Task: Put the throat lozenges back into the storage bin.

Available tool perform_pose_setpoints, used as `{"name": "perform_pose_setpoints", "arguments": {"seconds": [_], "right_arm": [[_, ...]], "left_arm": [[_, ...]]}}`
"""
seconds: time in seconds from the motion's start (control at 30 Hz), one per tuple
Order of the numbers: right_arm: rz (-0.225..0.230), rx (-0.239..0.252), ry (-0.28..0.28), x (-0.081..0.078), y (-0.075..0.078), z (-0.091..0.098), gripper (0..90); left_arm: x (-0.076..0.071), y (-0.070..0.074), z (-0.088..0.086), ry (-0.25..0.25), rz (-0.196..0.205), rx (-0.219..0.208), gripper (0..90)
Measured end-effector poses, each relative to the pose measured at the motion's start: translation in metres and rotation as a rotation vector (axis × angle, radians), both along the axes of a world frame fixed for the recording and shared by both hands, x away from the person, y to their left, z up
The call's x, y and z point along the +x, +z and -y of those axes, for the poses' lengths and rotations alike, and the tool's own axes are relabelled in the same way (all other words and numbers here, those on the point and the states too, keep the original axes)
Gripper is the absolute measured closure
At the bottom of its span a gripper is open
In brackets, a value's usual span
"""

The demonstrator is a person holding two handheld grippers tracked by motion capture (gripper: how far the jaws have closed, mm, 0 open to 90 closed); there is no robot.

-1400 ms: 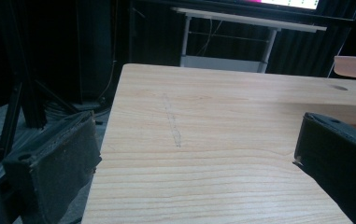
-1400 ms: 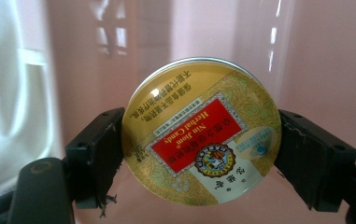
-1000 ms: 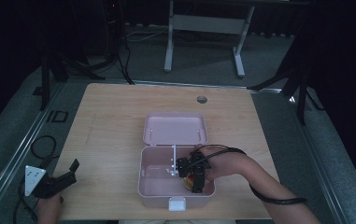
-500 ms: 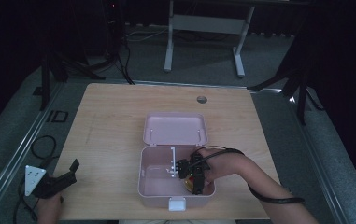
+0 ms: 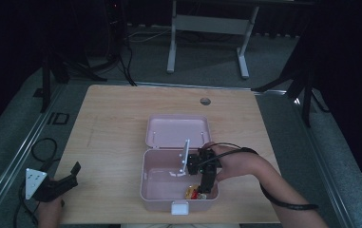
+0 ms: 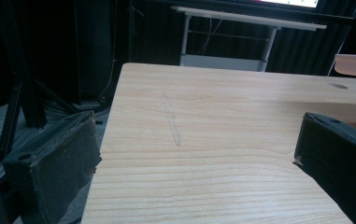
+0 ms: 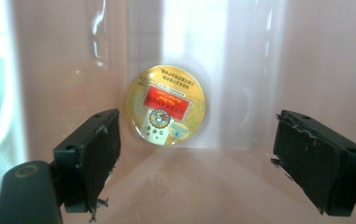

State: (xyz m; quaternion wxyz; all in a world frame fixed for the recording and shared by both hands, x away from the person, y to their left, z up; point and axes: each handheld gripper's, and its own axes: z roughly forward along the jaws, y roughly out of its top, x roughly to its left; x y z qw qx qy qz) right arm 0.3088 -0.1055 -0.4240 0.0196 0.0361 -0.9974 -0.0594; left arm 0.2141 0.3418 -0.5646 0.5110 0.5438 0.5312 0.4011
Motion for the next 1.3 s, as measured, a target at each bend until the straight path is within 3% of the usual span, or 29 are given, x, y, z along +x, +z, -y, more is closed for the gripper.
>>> {"name": "perform_pose_setpoints", "arguments": {"seconds": [0.33,0.57,0.73,0.77,0.8,0.93,1.07,1.1,1.13,1.23,1.3], "right_arm": [[0.065,0.169,-0.089,0.004,0.041,0.051,12.2],[0.118,0.254,-0.197,0.013,0.039,0.095,13.5],[0.132,0.307,-0.271,0.019,0.022,0.116,13.1],[0.169,0.355,-0.32,0.023,0.005,0.128,13.1],[0.169,0.355,-0.32,0.023,0.005,0.128,13.1],[0.179,0.429,-0.431,0.031,-0.029,0.148,12.6],[0.18,0.471,-0.527,0.037,-0.063,0.164,13.0],[0.18,0.471,-0.527,0.037,-0.063,0.164,13.0],[0.227,0.53,-0.606,0.042,-0.082,0.176,13.5],[0.225,0.572,-0.684,0.048,-0.095,0.187,13.7],[0.276,0.587,-0.714,0.05,-0.102,0.192,12.9]], "left_arm": [[0.0,0.0,0.0,0.002,0.0,0.0,0.3],[0.0,0.0,0.0,0.002,0.0,0.001,0.3],[0.0,0.0,0.0,0.002,-0.002,0.001,0.3],[0.0,0.0,0.0,0.002,-0.002,0.002,0.3],[0.0,0.0,0.0,0.002,-0.003,0.002,0.3],[0.0,0.0,0.0,-0.001,-0.002,0.002,0.3],[0.0,0.0,0.0,-0.002,-0.004,0.001,0.3],[0.0,0.0,0.0,-0.002,-0.004,0.001,0.3],[0.0,0.0,0.0,-0.002,-0.003,0.002,0.3],[0.0,0.0,0.0,-0.002,-0.004,0.002,0.3],[0.0,0.0,0.0,-0.002,-0.004,0.0,0.3]]}}
